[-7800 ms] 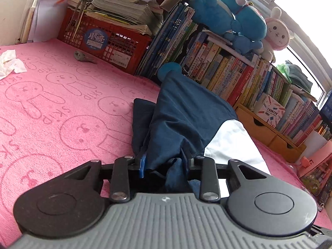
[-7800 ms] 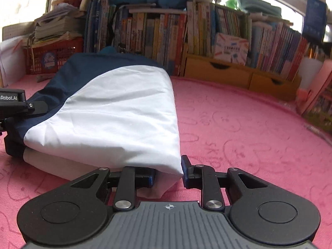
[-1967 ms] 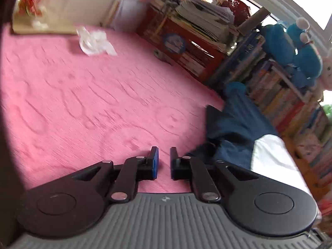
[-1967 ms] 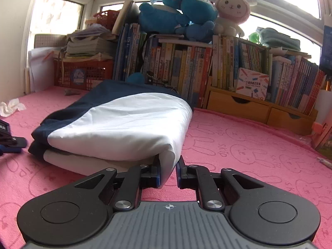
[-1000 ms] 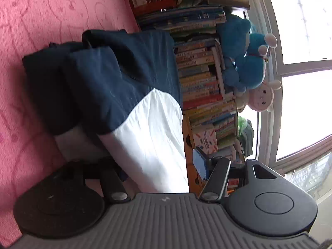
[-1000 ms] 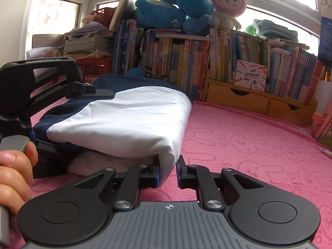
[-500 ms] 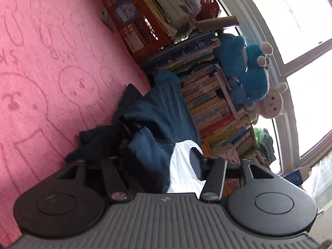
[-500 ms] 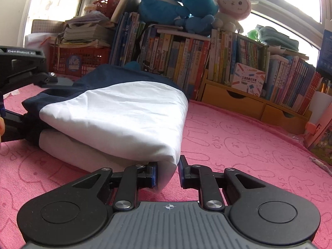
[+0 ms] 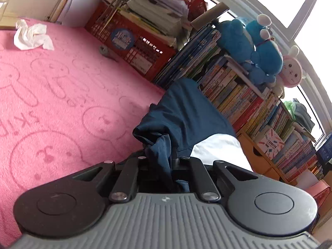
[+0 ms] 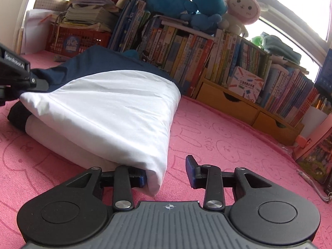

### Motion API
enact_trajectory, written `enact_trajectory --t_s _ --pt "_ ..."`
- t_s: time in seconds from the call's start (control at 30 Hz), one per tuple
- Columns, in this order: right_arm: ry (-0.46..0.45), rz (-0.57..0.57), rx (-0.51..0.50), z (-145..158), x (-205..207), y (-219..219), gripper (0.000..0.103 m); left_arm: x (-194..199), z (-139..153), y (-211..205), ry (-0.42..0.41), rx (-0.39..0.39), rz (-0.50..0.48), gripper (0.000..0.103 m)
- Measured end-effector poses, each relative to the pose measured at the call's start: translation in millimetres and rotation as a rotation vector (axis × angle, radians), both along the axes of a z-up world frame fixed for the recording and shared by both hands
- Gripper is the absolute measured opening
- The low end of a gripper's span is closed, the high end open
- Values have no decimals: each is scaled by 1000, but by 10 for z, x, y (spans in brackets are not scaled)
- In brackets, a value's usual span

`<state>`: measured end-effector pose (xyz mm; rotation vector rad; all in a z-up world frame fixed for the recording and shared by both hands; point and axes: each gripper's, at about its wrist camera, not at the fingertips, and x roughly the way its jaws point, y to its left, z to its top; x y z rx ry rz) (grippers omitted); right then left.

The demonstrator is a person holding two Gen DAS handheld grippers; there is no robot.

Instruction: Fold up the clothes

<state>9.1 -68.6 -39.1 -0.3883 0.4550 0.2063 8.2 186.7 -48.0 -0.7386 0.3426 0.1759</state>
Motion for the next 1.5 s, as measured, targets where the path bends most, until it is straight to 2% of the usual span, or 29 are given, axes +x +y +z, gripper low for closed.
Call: enact_trajectory --t_s 0.03,0.2,0.3,0.63,0.83,0.97,1.03,1.1,1.13,1.2,1.3,1.5 --pt "7 0 10 0 4 -20 37 -1 -40 36 11 -25 -10 10" --pt "-4 -25 48 32 -12 -99 37 -7 -19 6 37 15 -42 12" --pt "-48 -45 47 85 -75 -151 36 -44 0 -17 49 33 -69 13" --pt "-39 -77 20 166 -265 -469 35 -332 14 -171 52 19 -206 13" --pt "-8 -53 -26 127 -352 -616 43 -460 -56 -259 13 47 -277 13" --pt "-6 3 -32 116 -409 -673 44 -499 -166 -144 -45 -35 -318 13" --pt "-29 27 -42 156 -515 -692 46 -505 -182 -101 -61 -53 -349 13" --pt "-93 54 -117 167 -688 -611 47 -495 -193 -62 -63 -81 -373 13" --pt "-142 65 -167 166 -796 -531 48 -486 -200 -34 -63 -104 -385 11" --pt "-230 112 -254 94 -1013 -376 48 -463 -237 65 -70 -198 -406 11" --pt "-284 229 -256 32 -1239 -138 51 -438 -285 192 -78 -318 -447 11" --pt "-363 390 -312 -126 -1284 444 54 -393 -302 272 -66 -429 -488 11"
